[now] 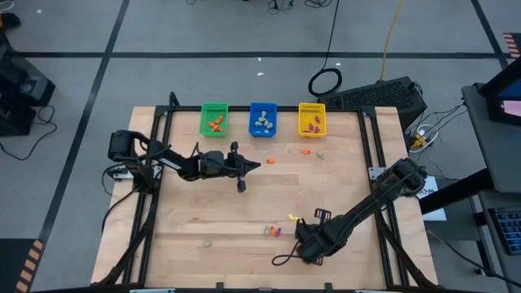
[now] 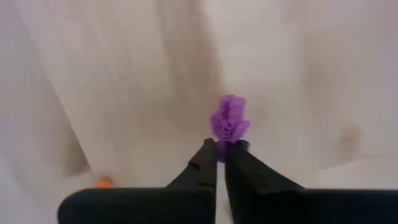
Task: Sort Halloween decoration
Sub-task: Put the purple skeleton toy into the yellow bin
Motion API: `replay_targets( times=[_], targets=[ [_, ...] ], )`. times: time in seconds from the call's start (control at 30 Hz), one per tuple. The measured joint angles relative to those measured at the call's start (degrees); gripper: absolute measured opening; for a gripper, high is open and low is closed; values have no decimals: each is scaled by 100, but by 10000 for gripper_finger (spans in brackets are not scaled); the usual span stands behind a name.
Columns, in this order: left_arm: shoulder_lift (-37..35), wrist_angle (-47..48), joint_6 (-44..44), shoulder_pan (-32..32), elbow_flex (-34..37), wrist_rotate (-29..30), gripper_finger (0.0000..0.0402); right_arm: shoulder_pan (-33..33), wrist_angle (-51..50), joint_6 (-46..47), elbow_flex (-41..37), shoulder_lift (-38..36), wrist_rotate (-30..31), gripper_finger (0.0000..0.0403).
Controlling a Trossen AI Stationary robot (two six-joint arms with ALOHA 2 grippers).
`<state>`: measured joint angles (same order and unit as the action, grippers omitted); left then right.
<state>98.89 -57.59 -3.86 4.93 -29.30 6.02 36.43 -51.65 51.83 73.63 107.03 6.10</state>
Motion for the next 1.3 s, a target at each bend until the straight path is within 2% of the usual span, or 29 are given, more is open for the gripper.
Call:
replay_targets(
  times=[0.23,0.33,0.43,0.57,0.73,0.83,1.1,1.2,1.3],
  targets=[
    [0,-5,0,-2,0,0,0,-191,-234,57,1,-689,873,2],
    [0,-15,0,-2,0,0,0,-453,-622,102,2,-965,1329,2],
    [0,-13,2,-2,0,0,0,-754,-938,69,2,-1150,1521,2],
    [0,-9,2,0,0,0,0,-1071,-786,-167,-23,-1292,1213,1],
    [0,-8,-102,-1,0,0,0,-1135,325,-150,-254,-1184,467,7],
    [0,7,-103,-2,0,0,0,-1083,666,103,-377,-985,262,33],
    [0,14,-98,-2,0,-1,0,-966,762,272,-393,-408,-21,133],
    [0,14,-101,-2,0,0,0,-969,802,175,-393,-276,-36,151],
    [0,14,-100,-2,0,0,0,-1000,833,86,-393,-198,26,152]
  ],
)
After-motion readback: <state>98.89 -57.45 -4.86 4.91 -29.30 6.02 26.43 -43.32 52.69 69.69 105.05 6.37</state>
